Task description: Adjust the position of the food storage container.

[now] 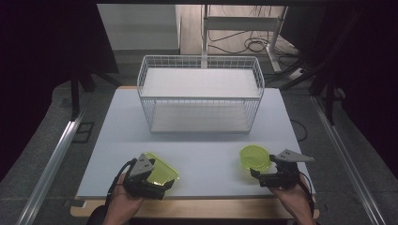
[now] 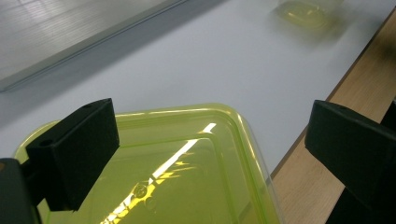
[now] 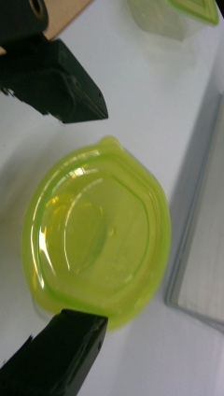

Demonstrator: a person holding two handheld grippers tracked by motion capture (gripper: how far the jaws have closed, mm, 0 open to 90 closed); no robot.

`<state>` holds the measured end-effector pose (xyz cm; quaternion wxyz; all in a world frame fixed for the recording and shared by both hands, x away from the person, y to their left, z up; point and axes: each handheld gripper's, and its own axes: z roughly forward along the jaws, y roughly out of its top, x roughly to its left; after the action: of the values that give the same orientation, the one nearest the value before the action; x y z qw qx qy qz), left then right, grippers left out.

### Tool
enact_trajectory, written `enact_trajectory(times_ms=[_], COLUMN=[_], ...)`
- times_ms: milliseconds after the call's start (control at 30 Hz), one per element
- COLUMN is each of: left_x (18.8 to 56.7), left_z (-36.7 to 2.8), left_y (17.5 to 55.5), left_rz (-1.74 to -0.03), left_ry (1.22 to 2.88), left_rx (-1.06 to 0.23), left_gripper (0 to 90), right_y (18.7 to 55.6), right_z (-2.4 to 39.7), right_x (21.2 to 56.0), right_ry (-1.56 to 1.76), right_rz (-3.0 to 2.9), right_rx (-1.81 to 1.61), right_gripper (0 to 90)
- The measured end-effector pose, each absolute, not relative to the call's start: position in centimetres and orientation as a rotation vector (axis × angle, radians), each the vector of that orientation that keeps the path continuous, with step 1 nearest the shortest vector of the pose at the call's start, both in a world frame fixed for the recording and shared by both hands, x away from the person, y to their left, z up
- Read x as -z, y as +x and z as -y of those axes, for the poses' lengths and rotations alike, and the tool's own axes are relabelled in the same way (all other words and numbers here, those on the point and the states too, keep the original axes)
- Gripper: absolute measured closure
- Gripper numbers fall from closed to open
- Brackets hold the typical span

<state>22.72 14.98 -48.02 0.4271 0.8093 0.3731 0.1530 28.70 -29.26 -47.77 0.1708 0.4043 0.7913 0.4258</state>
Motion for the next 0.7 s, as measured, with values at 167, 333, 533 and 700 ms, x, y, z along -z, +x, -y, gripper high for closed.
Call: enact_trajectory(times_ms=[167, 333, 533, 700], left_x=[48.3, 48.4, 48.8, 49.1], left_z=[-14.9, -15.0, -15.0, -14.9], left_y=[22.7, 22.8, 22.8, 23.0], left_rz=[-0.931, -0.930, -0.914, -0.915], left_ry=[2.062, 2.044, 2.066, 2.079], left_rx=[-0.401, -0.403, -0.448, -0.480], left_gripper=[2.9, 3.4, 3.8, 2.9], right_y=[28.6, 28.8, 29.0, 28.8], right_z=[29.7, 30.0, 30.0, 29.5], right_x=[47.2, 47.1, 47.0, 46.7], right_ry=[1.174, 1.197, 1.180, 1.130], right_rz=[-2.195, -2.211, -2.251, -2.301], right_rx=[-1.231, -1.237, -1.233, -1.213], right_gripper=[11.8, 25.4, 39.2, 58.2])
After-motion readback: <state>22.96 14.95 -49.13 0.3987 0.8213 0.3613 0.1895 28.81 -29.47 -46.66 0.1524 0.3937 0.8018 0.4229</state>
